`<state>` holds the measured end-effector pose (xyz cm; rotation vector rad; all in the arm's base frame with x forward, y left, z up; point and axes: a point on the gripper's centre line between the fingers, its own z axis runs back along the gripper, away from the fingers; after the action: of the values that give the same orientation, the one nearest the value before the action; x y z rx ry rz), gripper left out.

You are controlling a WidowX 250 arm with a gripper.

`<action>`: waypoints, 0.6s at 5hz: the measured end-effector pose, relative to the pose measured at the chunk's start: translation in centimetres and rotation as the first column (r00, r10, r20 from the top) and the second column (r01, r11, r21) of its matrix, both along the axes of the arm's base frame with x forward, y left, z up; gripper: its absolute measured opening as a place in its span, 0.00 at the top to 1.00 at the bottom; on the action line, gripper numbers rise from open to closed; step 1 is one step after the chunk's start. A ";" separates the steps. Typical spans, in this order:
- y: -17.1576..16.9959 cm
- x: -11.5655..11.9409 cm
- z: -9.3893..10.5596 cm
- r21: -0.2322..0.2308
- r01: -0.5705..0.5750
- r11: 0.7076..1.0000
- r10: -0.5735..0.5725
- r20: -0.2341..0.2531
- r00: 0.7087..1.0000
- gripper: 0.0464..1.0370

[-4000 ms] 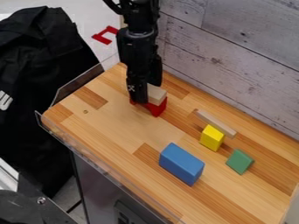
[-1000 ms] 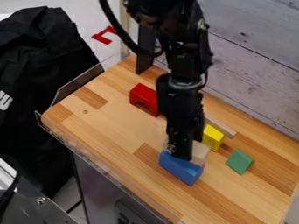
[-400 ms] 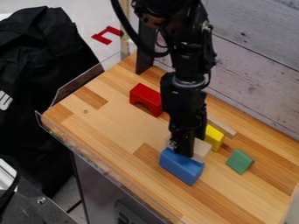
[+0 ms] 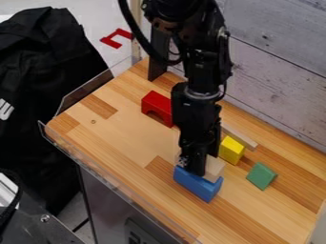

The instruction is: Put the rectangular block on top of the blue rectangular block

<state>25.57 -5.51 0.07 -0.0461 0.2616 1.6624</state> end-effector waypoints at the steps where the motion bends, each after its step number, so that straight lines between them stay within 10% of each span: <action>1: 0.2 -0.6 -0.2 0.012 0.012 1.000 -0.012 -0.026 1.000 0.51; 3: 0.2 -0.9 -0.1 0.012 0.016 1.000 -0.016 -0.035 0.999 0.51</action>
<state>24.68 -5.30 -0.06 -0.0061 0.2772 1.6499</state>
